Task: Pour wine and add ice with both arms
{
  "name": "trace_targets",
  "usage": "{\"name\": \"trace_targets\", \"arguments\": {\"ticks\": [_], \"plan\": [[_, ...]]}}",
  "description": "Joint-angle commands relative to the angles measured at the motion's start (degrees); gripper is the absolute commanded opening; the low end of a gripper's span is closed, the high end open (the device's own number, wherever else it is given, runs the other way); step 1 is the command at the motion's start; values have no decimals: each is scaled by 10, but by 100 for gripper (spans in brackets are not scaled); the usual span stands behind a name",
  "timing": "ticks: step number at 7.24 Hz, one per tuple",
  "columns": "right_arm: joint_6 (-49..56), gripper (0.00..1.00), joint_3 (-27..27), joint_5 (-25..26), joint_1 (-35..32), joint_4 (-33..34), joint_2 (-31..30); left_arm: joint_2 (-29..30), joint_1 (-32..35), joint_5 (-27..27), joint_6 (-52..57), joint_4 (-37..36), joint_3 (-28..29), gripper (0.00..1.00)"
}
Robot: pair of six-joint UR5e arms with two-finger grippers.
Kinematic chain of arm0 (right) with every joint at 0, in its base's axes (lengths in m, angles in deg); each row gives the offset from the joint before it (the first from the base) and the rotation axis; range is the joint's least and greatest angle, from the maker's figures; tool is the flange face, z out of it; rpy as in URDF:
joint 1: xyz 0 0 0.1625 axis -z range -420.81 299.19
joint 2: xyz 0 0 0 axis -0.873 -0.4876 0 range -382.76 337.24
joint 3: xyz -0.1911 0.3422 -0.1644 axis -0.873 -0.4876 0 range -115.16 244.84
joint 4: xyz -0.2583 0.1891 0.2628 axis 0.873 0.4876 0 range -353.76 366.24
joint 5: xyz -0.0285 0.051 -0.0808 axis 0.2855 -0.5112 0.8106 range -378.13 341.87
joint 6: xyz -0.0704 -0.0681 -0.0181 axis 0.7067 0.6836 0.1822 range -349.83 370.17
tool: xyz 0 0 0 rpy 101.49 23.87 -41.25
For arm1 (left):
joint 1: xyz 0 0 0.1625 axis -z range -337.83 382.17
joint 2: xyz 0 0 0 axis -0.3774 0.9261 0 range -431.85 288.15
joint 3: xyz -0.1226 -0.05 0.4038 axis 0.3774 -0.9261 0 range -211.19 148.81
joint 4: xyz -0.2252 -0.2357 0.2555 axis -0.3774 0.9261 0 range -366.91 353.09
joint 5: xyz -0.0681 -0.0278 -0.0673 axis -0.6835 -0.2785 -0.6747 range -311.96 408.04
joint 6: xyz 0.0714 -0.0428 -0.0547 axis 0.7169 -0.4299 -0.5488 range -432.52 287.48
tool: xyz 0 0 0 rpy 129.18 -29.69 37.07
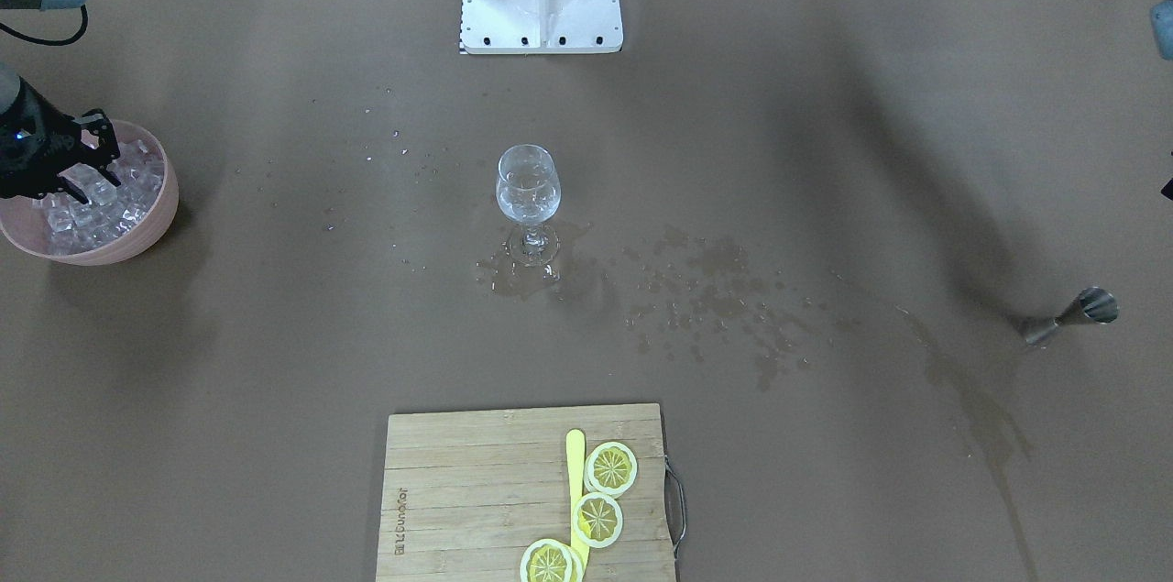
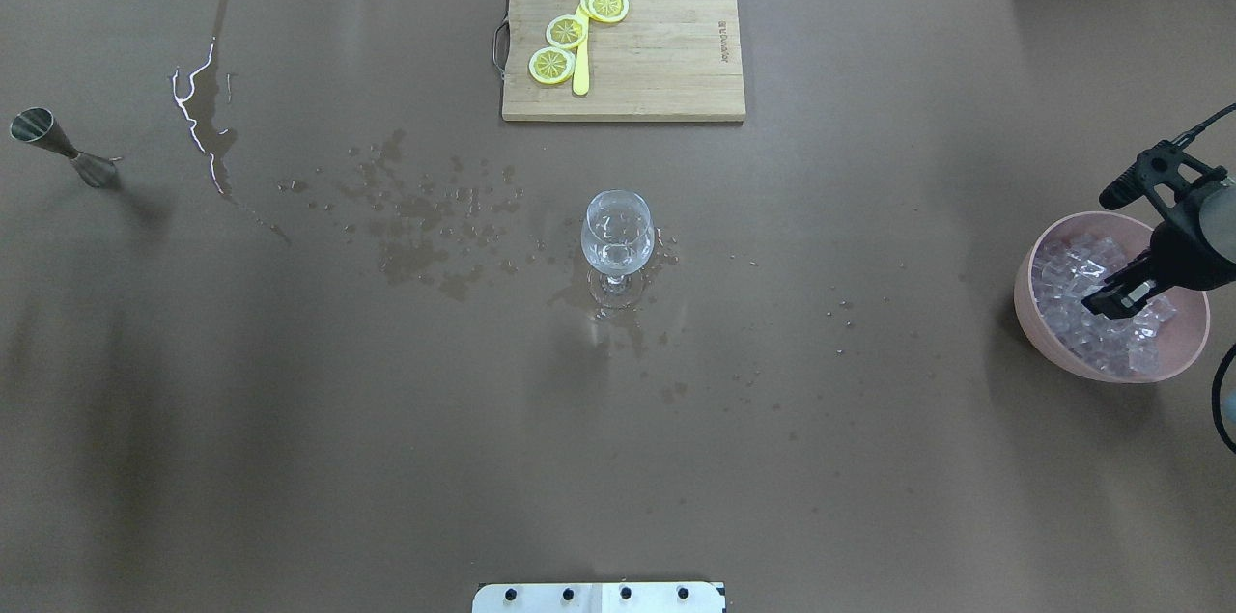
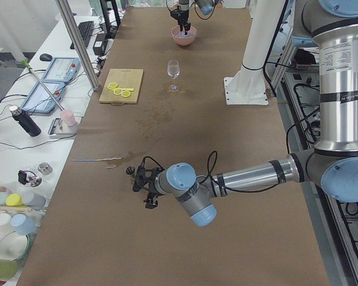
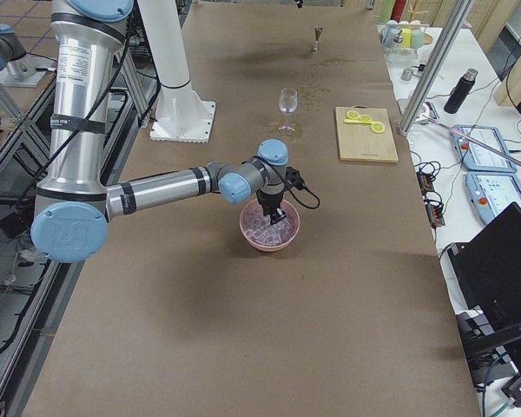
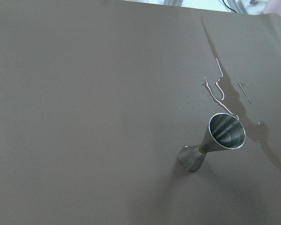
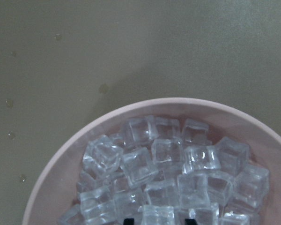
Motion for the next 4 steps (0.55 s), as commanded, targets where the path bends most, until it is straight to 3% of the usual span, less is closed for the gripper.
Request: {"name": "trace_targets", "arguments": {"ticks": [1, 2, 4], "plan": [[0, 10, -2, 0, 0, 0, 2, 0, 0, 0, 0, 0, 0, 99], [0, 0, -2, 0, 0, 0, 2, 0, 0, 0, 0, 0, 0, 99], [-1, 0, 13, -10, -8, 1, 4, 0, 0, -1, 0, 0, 1, 99]]}}
